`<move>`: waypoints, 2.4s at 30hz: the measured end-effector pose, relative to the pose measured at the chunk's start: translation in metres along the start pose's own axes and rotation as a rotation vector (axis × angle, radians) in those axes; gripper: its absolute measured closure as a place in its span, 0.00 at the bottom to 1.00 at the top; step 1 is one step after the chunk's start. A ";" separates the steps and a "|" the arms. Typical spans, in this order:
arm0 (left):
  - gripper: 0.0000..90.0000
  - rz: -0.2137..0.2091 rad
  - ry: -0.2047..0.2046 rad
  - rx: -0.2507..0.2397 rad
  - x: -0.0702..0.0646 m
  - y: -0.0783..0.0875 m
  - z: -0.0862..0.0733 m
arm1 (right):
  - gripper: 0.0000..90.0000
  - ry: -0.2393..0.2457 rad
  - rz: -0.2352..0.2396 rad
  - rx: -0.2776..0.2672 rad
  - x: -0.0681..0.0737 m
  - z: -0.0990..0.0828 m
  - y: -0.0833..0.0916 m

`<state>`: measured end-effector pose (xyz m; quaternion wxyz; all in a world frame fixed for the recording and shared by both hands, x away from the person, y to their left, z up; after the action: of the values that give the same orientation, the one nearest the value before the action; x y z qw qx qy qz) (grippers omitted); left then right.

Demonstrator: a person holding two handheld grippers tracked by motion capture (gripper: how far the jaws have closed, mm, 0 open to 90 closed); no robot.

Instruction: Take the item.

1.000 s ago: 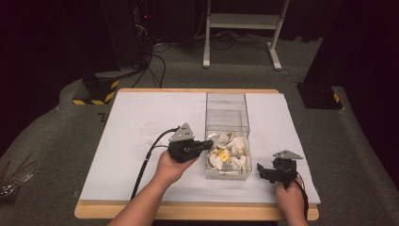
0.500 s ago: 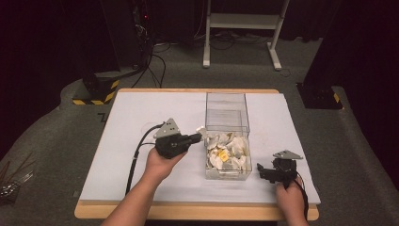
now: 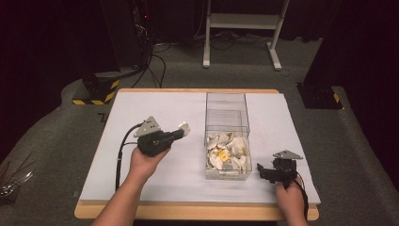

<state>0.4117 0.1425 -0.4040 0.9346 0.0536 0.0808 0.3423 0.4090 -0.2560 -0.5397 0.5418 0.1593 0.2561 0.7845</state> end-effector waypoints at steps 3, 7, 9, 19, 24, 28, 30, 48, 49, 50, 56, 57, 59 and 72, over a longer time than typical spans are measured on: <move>1.00 0.019 0.007 -0.002 0.006 0.007 -0.001 | 0.11 0.002 0.000 0.000 0.000 0.000 0.000; 1.00 0.042 0.004 -0.002 0.015 0.016 -0.001 | 0.11 0.002 0.000 -0.001 0.000 0.000 0.000; 1.00 0.054 0.006 -0.002 0.019 0.021 -0.001 | 0.11 0.003 0.000 -0.001 0.000 0.000 0.000; 1.00 0.098 0.011 -0.007 0.035 0.039 -0.002 | 0.11 0.002 0.000 -0.001 0.000 0.000 0.000; 1.00 0.120 0.022 -0.005 0.044 0.046 -0.005 | 0.11 0.003 0.000 -0.001 0.000 0.000 0.000; 1.00 0.134 0.034 -0.002 0.050 0.051 -0.008 | 0.11 0.003 0.000 0.001 0.000 0.000 0.000; 1.00 0.141 0.037 0.002 0.053 0.053 -0.010 | 0.11 0.003 0.000 0.001 0.000 0.000 0.000; 1.00 0.180 0.089 0.034 0.073 0.058 -0.028 | 0.11 0.002 0.000 -0.001 0.000 0.000 0.000; 1.00 0.184 0.093 0.041 0.074 0.057 -0.030 | 0.11 0.003 0.000 -0.001 0.000 0.000 0.000; 1.00 0.188 0.094 0.046 0.076 0.057 -0.032 | 0.11 0.002 0.000 0.000 0.000 0.000 0.000; 1.00 0.218 0.111 0.071 0.088 0.054 -0.040 | 0.11 0.002 0.000 -0.001 0.000 0.000 0.000; 1.00 0.223 0.114 0.074 0.089 0.053 -0.041 | 0.11 0.003 0.000 -0.001 0.000 0.000 0.000; 0.99 0.236 0.113 0.080 0.091 0.053 -0.042 | 0.11 0.003 0.000 -0.001 0.000 0.000 0.000; 0.52 0.315 0.035 0.093 0.085 0.066 -0.042 | 0.11 0.003 0.000 0.001 0.000 0.000 0.000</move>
<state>0.4262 0.2496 -0.4442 0.8642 0.1030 0.1037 0.4814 0.4089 -0.2561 -0.5396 0.5413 0.1586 0.2575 0.7846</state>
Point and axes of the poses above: each handheld gripper's, and its own axes: y roughly backward along the jaws, z roughly out of its top, x roughly to its left, the point moved 5 cm from there along -y, roughly forward along the jaws, and after that the axes turned 10 degrees about -x, right-handed, at the moved point
